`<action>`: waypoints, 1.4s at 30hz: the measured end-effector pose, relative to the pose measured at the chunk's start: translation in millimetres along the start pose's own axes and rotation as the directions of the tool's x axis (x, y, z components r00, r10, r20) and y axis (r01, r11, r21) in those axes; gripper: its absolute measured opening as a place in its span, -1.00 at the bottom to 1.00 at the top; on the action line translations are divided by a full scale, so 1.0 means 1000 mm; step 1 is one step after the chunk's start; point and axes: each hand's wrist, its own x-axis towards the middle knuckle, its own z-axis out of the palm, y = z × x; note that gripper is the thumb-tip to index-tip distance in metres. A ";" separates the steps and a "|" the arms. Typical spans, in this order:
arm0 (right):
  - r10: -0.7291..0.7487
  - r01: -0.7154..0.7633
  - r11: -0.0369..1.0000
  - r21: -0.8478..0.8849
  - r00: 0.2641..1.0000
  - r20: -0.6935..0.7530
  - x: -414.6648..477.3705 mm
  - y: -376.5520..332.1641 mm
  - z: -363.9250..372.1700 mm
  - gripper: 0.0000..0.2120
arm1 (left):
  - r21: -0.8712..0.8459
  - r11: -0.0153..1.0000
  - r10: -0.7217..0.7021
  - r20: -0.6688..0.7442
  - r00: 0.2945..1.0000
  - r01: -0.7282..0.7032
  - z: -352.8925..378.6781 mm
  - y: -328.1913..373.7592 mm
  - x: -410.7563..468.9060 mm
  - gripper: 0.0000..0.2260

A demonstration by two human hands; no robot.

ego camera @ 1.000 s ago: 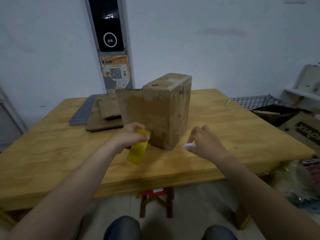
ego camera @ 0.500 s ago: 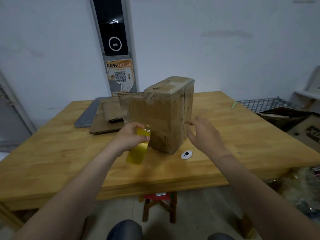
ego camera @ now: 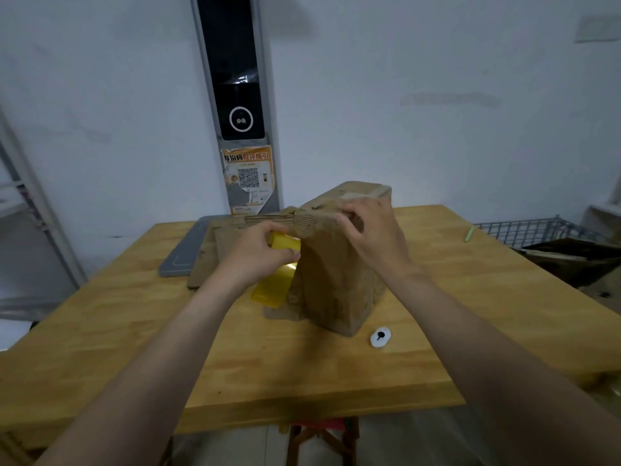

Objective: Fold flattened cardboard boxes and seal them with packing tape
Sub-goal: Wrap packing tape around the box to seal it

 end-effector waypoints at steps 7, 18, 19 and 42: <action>0.020 -0.031 0.993 -0.118 0.995 -0.096 0.004 -0.009 0.017 -0.63 | -0.140 0.987 -0.074 0.036 0.997 0.078 0.003 -0.020 0.011 -0.61; -0.056 0.056 0.995 -0.087 0.998 0.012 -0.005 -0.003 0.011 -0.53 | -0.673 0.671 -0.338 0.097 0.936 0.312 0.036 -0.029 0.004 -0.45; -0.076 0.075 0.997 -0.025 0.997 -0.008 -0.007 0.001 0.006 -0.60 | -0.664 0.681 -0.340 0.085 0.936 0.308 0.041 -0.028 0.002 -0.44; 0.457 -0.647 0.599 0.472 0.760 0.461 -0.001 0.129 0.042 0.22 | -0.295 0.948 -0.030 -0.454 0.890 -0.119 0.144 -0.011 -0.030 -0.37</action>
